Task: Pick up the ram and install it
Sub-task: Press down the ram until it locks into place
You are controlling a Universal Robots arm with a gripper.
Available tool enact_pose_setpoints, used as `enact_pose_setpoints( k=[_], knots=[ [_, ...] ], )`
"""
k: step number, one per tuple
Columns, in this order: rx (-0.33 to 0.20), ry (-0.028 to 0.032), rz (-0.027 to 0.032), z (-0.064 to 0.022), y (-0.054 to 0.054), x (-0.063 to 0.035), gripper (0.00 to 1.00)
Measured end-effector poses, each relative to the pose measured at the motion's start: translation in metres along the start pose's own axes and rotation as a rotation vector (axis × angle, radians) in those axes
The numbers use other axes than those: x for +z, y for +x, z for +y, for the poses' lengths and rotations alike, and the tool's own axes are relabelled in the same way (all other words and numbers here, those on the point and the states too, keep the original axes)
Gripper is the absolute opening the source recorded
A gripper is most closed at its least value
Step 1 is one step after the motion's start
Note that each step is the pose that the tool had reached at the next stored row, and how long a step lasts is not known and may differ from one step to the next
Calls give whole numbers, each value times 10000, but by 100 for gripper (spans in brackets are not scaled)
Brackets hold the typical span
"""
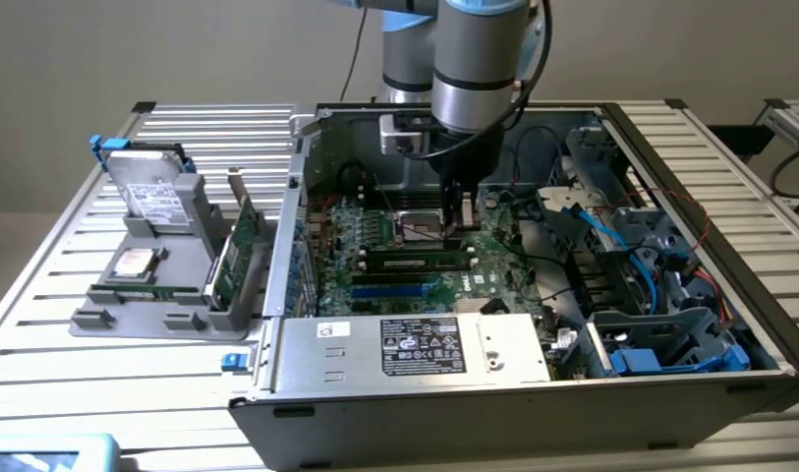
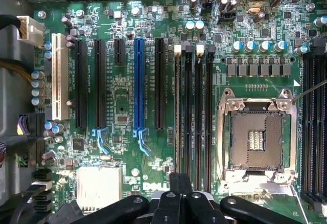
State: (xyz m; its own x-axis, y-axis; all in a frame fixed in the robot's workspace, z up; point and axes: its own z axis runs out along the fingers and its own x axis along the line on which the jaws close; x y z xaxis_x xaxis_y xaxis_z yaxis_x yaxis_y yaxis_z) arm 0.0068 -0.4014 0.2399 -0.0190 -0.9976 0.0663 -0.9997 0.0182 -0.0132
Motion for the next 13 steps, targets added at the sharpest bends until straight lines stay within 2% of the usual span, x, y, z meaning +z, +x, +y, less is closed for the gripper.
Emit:
enact_pose_setpoints(
  k=[8, 13],
  knots=[
    [99, -5, 2, 1, -20, 55, 11],
    [265, 35, 20, 1, -23, 66, 11]
  ],
)
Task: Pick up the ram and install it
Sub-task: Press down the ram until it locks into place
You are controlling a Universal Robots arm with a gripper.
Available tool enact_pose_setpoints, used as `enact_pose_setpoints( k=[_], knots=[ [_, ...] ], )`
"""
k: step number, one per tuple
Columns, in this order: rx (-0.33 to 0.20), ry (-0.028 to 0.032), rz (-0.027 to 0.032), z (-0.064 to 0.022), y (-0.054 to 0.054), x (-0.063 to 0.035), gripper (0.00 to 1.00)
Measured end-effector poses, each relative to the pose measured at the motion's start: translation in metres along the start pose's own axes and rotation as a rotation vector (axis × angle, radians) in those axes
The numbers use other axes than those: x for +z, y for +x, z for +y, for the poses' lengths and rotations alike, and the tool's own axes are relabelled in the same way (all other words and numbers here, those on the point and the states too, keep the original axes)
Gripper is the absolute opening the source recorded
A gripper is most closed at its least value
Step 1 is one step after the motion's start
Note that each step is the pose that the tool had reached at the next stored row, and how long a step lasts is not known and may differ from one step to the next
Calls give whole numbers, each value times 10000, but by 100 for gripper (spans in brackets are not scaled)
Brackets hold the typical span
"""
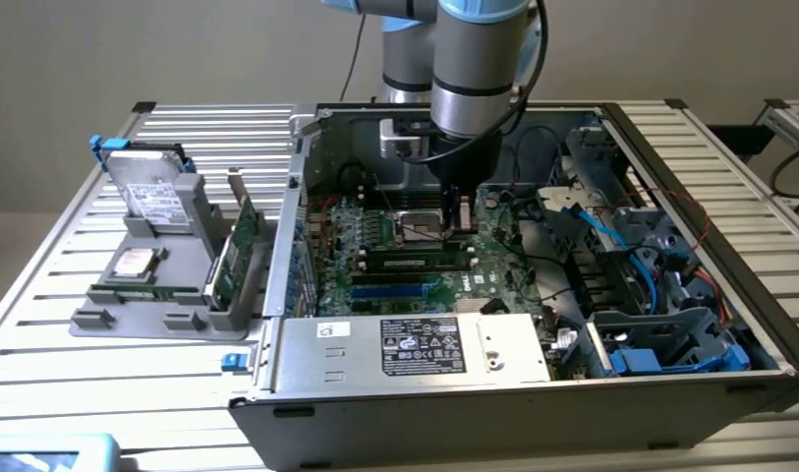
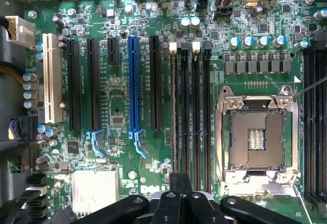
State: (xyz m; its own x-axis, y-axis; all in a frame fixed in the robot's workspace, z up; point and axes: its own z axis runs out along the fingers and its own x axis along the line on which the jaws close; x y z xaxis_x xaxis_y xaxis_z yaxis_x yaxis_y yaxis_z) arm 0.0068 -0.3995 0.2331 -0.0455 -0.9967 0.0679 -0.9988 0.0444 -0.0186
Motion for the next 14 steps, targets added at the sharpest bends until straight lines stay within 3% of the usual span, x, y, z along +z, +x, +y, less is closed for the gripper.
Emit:
enact_pose_setpoints(
  k=[6, 14],
  knots=[
    [36, 5, 75, 1, -4, 13, 11],
    [29, 9, 78, 1, -9, 20, 11]
  ],
)
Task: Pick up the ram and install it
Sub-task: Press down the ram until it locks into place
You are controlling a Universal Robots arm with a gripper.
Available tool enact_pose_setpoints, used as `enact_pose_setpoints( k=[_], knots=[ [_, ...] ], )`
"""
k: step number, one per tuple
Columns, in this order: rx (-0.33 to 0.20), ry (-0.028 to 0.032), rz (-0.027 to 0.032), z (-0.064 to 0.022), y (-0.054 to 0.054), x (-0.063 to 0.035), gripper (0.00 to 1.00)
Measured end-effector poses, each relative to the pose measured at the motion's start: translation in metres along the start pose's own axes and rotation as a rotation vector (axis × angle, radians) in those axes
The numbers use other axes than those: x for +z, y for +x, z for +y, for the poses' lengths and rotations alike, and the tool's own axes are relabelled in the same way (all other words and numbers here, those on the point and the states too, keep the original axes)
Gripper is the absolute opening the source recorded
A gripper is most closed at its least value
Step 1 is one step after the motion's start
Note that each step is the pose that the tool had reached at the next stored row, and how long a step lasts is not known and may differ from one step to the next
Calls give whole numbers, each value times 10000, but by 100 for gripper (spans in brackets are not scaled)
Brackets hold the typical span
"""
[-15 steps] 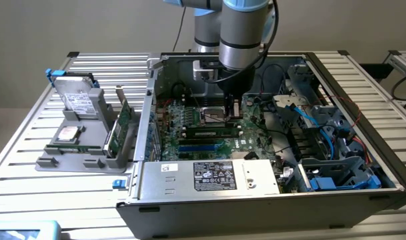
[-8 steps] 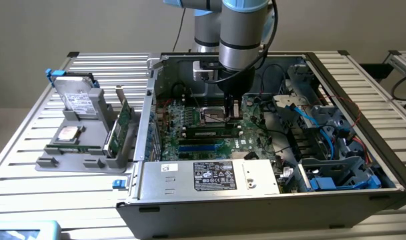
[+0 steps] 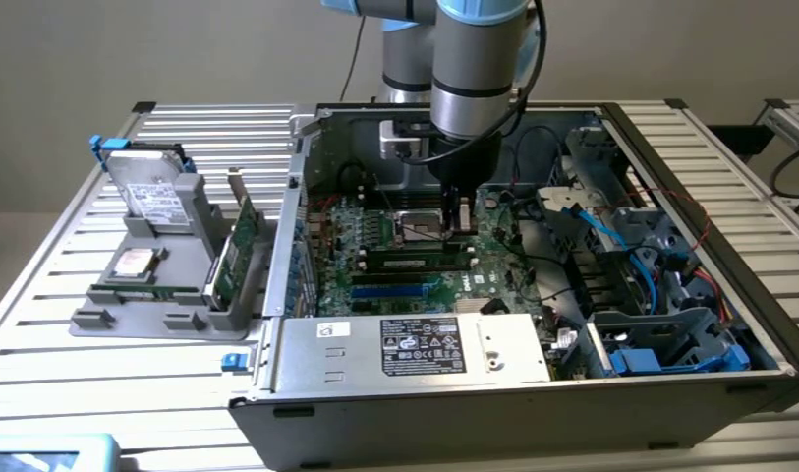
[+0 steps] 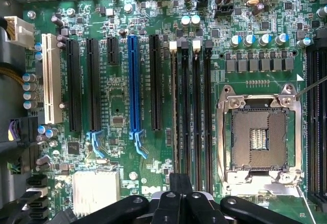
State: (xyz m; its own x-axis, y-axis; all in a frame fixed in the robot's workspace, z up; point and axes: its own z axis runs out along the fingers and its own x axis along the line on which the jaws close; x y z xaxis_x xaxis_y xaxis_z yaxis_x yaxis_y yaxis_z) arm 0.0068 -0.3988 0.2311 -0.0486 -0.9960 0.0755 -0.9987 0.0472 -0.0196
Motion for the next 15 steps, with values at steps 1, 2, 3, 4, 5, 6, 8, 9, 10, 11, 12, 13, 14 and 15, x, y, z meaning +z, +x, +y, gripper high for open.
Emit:
enact_pose_setpoints(
  k=[1, 2, 3, 4, 5, 6, 8, 9, 10, 11, 12, 13, 14, 15],
  knots=[
    [-4, 1, -1, 0, -1, 3, 11],
    [-9, 1, 1, 0, -1, 5, 11],
    [-13, 1, 0, 0, -2, 7, 11],
    [-16, 2, -1, 0, -3, 9, 11],
    [-19, 1, 1, 0, -3, 9, 11],
    [-23, 1, 2, 0, -4, 9, 11],
    [-28, 3, -2, 0, -6, 16, 11],
    [-30, 3, -2, 1, -6, 19, 11],
    [-32, 3, -1, 1, -7, 22, 11],
    [-33, 2, 2, 1, -7, 24, 11],
    [-34, 3, 2, 1, -8, 27, 11],
    [-35, 3, 3, 1, -8, 31, 11],
    [-35, 3, 3, 1, -8, 35, 11],
    [-35, 2, 4, 1, -8, 39, 11]
  ],
)
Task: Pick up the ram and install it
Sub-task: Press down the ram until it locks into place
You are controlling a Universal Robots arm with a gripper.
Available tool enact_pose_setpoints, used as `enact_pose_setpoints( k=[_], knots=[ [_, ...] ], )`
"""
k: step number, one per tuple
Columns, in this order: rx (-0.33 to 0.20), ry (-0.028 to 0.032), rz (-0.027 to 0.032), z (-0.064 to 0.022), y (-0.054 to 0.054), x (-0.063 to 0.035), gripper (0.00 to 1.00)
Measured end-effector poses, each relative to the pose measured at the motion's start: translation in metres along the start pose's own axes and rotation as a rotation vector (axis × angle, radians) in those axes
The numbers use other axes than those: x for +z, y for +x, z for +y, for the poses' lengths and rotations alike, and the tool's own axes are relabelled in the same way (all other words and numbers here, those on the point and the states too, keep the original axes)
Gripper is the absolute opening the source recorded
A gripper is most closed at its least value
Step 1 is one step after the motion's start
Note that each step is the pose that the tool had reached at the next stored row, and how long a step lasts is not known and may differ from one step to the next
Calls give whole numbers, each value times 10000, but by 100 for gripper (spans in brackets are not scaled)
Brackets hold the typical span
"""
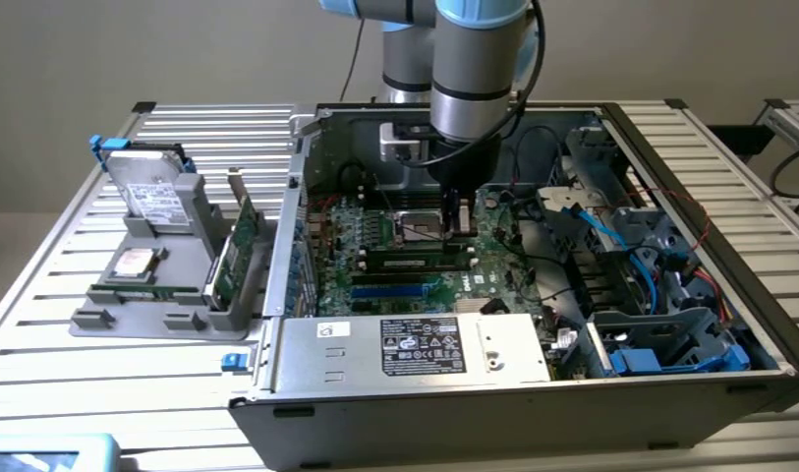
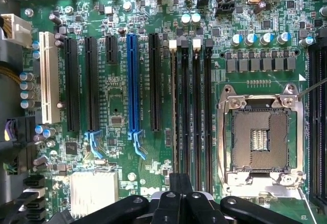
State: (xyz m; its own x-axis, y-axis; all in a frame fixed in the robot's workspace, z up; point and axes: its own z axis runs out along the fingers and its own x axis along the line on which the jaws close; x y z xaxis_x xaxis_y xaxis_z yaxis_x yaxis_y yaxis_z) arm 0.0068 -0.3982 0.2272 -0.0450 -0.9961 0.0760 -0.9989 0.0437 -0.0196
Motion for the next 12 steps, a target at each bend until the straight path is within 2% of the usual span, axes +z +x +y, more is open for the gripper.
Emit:
enact_pose_setpoints(
  k=[8, 10, 12],
  knots=[
    [5, -1, -18, 11, -1, -3, 11],
    [-2, -7, -6, 44, 5, -48, 11],
    [-1, -9, -9, 113, 9, -60, 11]
  ],
)
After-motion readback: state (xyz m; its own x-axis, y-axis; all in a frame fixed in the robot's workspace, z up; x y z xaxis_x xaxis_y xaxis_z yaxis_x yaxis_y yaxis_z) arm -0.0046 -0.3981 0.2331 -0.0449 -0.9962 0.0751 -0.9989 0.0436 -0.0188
